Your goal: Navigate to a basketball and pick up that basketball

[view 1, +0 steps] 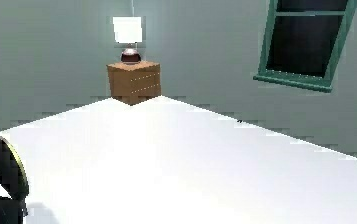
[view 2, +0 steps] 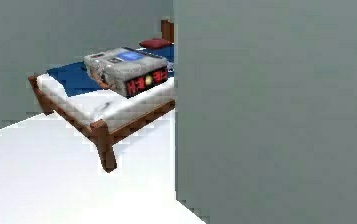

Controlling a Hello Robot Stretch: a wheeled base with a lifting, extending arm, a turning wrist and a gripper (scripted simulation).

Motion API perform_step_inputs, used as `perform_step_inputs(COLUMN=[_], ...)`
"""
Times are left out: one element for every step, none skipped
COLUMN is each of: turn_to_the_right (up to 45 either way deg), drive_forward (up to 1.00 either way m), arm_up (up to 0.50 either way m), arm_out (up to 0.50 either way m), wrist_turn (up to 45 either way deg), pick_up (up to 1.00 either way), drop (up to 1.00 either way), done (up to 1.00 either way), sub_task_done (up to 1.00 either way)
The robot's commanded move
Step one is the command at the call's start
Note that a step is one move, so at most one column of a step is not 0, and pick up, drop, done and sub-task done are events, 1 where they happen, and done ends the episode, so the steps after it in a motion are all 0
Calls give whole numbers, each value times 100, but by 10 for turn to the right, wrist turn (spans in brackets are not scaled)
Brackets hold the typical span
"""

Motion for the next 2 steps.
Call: perform_step_inputs(turn_to_the_right=[-300,0], drive_forward=[0,35], arm_up=[0,0], arm_out=[0,0], wrist_turn=[0,0], pick_up=[0,0], drop=[0,0], done=[0,0], sub_task_done=[0,0])
